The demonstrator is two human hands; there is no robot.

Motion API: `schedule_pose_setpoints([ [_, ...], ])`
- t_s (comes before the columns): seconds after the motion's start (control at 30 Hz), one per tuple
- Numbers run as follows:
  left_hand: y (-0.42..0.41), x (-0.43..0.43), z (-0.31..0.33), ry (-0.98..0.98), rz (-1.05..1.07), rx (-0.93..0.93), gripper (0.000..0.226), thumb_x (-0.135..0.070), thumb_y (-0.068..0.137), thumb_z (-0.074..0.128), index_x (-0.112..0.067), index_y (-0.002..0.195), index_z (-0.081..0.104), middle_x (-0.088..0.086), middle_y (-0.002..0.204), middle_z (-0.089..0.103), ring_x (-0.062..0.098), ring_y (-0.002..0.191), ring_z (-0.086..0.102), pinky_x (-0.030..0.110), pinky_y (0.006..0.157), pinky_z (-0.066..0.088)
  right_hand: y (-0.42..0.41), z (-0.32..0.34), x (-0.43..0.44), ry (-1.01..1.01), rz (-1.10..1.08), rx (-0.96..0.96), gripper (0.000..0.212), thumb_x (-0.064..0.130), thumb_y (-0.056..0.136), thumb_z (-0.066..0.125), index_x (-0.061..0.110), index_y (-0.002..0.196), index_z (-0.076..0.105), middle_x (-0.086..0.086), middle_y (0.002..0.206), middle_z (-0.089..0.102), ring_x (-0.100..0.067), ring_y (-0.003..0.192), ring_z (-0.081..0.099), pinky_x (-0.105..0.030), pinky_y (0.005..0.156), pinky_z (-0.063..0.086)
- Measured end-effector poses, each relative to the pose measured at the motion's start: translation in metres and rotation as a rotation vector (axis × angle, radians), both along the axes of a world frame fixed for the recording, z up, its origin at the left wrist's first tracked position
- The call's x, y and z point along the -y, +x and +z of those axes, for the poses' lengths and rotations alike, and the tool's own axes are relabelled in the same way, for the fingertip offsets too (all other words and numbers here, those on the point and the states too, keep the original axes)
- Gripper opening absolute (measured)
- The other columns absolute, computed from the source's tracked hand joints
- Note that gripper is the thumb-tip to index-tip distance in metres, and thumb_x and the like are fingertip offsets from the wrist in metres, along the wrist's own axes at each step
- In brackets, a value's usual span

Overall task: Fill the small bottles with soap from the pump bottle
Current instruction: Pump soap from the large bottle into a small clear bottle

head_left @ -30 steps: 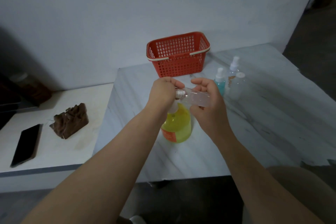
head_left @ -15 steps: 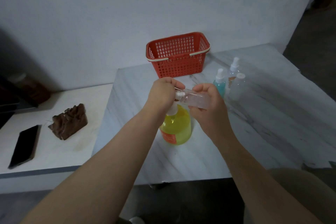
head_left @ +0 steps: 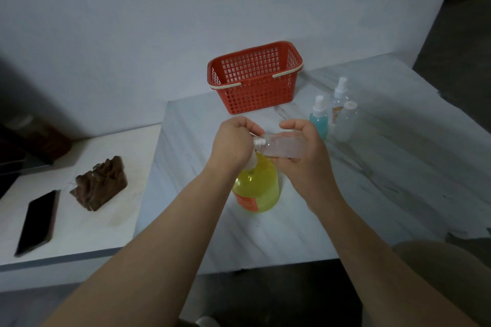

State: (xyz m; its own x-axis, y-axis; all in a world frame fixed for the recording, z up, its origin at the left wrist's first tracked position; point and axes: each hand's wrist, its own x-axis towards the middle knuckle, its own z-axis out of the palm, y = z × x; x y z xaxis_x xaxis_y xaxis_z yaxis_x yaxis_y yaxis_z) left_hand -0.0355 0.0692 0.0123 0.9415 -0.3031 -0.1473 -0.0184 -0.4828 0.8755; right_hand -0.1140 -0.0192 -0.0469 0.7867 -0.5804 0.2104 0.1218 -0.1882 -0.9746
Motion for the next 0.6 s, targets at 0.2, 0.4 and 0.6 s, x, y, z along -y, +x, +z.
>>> schedule_pose_setpoints([
  [0.2, -0.005, 0.0, 0.008, -0.024, 0.02, -0.032, 0.031, 0.01, 0.076, 0.04, -0.012, 0.068, 0.06, 0.01, 0.076, 0.062, 0.018, 0.066, 0.053, 0.024, 0.053, 0.038, -0.005, 0.003, -0.003, 0.047, 0.016, 0.018, 0.054, -0.003, 0.07, 0.073, 0.036, 0.099, 0.051, 0.013, 0.086, 0.062, 0.003, 0.078, 0.06, -0.018, 0.072, 0.049],
  [0.4, -0.008, 0.0, 0.024, 0.01, -0.021, -0.108, 0.031, 0.012, 0.081, 0.044, -0.013, 0.068, 0.056, 0.004, 0.065, 0.055, 0.011, 0.054, 0.048, 0.009, 0.032, 0.032, -0.003, 0.005, -0.002, 0.05, 0.037, 0.041, 0.056, 0.0, 0.068, 0.076, 0.037, 0.101, 0.052, 0.007, 0.089, 0.065, -0.006, 0.084, 0.064, -0.024, 0.076, 0.051],
  [0.6, -0.007, 0.001, 0.024, -0.025, 0.013, -0.103, 0.036, 0.013, 0.08, 0.037, -0.014, 0.073, 0.059, 0.012, 0.088, 0.064, 0.019, 0.074, 0.055, 0.016, 0.045, 0.036, -0.002, 0.005, -0.002, 0.055, 0.052, 0.043, 0.054, 0.009, 0.062, 0.07, 0.04, 0.103, 0.053, 0.0, 0.089, 0.068, -0.016, 0.086, 0.067, -0.033, 0.08, 0.053],
])
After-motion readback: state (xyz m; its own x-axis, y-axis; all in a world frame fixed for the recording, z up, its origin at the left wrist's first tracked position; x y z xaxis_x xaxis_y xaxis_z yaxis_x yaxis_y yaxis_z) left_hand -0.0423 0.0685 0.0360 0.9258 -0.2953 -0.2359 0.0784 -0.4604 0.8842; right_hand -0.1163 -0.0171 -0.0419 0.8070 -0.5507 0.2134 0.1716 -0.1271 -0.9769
